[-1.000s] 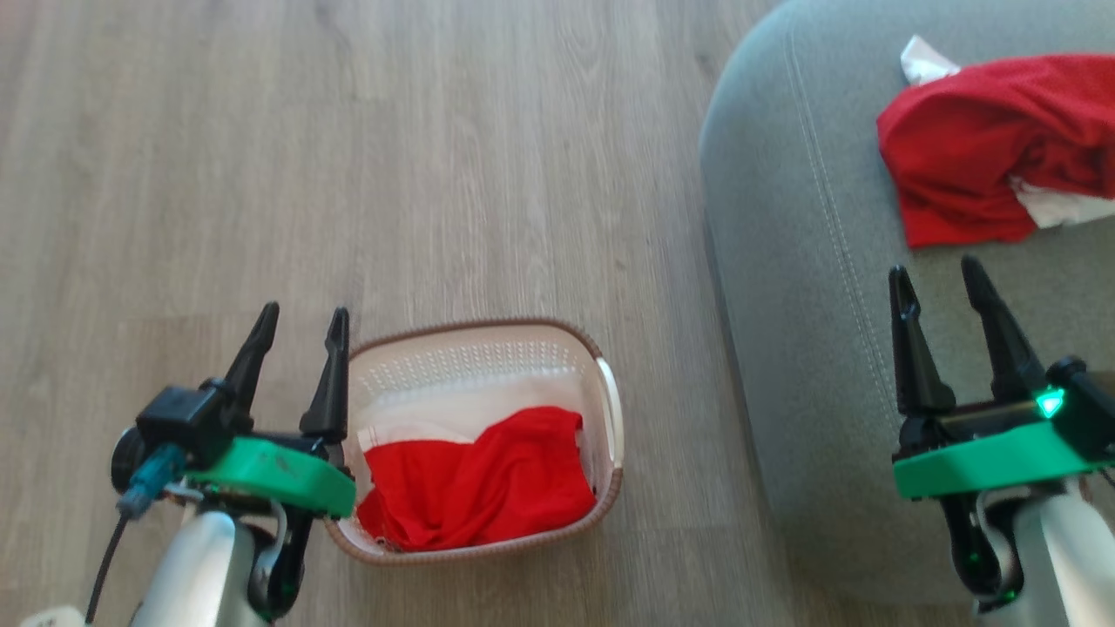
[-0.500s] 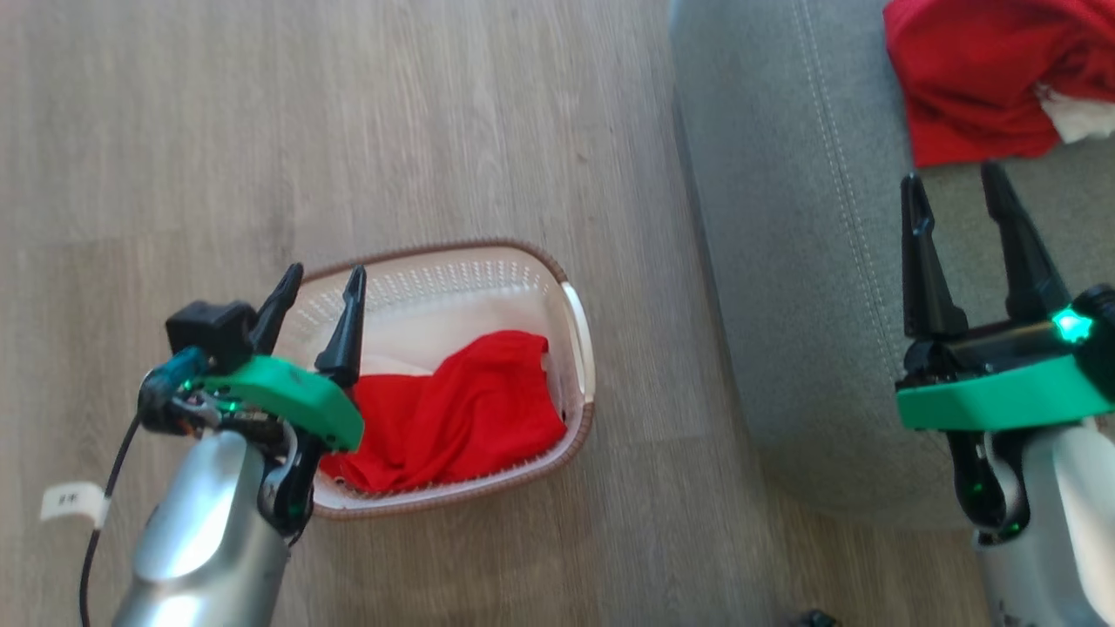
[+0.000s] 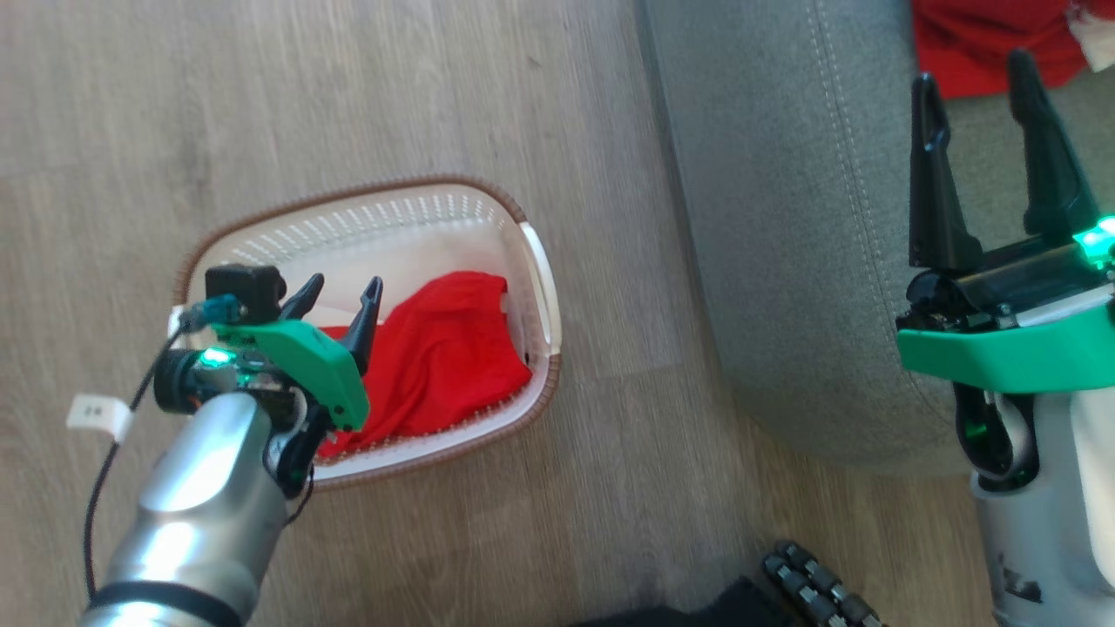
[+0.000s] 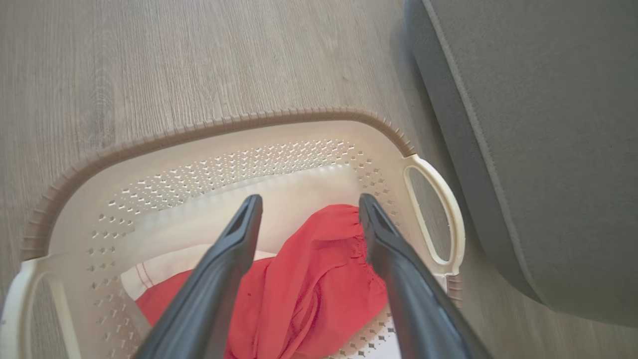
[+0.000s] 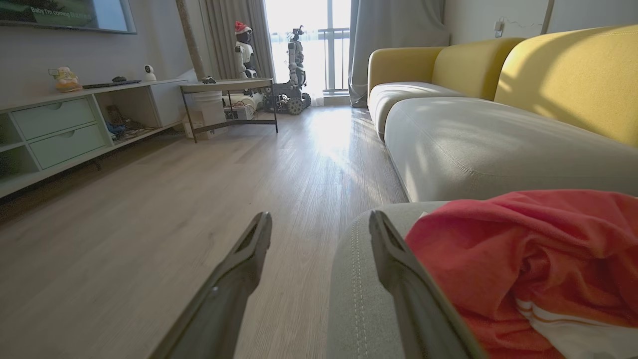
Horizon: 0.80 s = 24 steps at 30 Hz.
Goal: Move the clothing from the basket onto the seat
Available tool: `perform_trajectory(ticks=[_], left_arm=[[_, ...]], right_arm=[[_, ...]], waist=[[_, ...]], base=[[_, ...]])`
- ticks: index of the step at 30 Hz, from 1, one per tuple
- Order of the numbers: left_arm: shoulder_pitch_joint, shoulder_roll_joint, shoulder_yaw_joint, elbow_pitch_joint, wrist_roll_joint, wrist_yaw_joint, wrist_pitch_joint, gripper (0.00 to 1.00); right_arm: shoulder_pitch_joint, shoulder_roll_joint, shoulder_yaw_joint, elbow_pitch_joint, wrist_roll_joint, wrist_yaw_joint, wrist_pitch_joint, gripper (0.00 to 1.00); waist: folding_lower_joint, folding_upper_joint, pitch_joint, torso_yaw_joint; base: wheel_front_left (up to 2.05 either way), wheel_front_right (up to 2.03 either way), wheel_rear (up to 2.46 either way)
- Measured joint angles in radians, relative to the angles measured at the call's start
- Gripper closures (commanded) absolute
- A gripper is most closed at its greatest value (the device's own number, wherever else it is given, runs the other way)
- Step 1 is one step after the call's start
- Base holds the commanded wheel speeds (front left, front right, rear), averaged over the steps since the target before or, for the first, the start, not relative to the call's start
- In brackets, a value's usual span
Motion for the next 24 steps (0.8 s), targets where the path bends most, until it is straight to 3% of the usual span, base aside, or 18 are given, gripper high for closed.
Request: perform_trajectory(ticks=[10,24], left_arm=[[-0.107,0.045,-0.130,0.105,-0.138,0.000,0.062,0.00],[-0.222,0.097,-0.275,0.187,-0.247,0.000,0.146,0.00]], right_arm=[[-0.031,0.037,0.009,-0.103,-0.019,0.000,-0.003,0.00],[-0.088,0.077,-0.010,-0.219,-0.027,0.000,-0.003,0.00]], waist=[[0.0001,0.0000,0.119,-0.049],[0.0000,0.0000,0.287,-0.098]], base=[[0.00,0.00,0.00],[0.00,0.00,0.00]])
